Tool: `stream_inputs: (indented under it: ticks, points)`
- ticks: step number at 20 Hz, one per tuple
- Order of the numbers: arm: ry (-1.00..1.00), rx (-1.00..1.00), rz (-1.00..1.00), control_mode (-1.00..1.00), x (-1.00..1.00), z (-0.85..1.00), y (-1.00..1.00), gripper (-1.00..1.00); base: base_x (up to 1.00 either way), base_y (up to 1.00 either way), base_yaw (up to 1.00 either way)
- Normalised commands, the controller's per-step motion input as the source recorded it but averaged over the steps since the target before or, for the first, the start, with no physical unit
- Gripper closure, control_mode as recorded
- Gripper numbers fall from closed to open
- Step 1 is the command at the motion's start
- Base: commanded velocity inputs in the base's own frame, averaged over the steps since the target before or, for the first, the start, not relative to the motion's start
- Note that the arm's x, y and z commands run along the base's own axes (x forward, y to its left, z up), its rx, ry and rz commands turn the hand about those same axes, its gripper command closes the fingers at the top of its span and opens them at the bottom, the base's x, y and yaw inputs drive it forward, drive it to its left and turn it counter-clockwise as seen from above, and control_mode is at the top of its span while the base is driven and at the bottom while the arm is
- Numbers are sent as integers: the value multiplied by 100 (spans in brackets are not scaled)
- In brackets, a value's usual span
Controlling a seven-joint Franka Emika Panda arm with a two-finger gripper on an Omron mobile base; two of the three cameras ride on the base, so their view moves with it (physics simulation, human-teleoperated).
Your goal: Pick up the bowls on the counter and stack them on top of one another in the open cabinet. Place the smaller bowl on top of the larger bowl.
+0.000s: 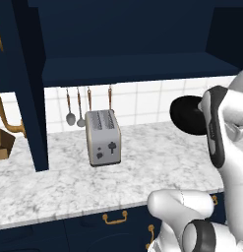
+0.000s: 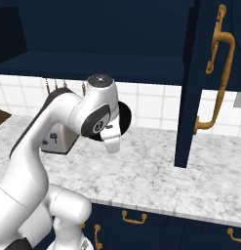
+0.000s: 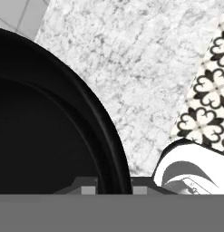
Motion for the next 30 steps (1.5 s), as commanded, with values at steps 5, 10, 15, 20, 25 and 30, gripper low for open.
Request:
stream_inputs:
  ticks: [5, 10, 15, 20, 25, 30]
  points:
    - [-18, 0, -2, -100, -34, 100, 20, 100, 0, 0, 0]
    - [-18, 0, -1, -100, -18, 99, 15, 100, 0, 0, 0]
    - [-8, 0, 0, -100, 8, 67, 34, 100, 0, 0, 0]
    - [-10, 0, 0, -100, 31, 57, 31, 100, 0, 0, 0]
    - [-3, 0, 0, -100, 66, 26, 32, 100, 0, 0, 0]
    - [0, 0, 0, -100, 88, 0, 27, 100, 0, 0, 0]
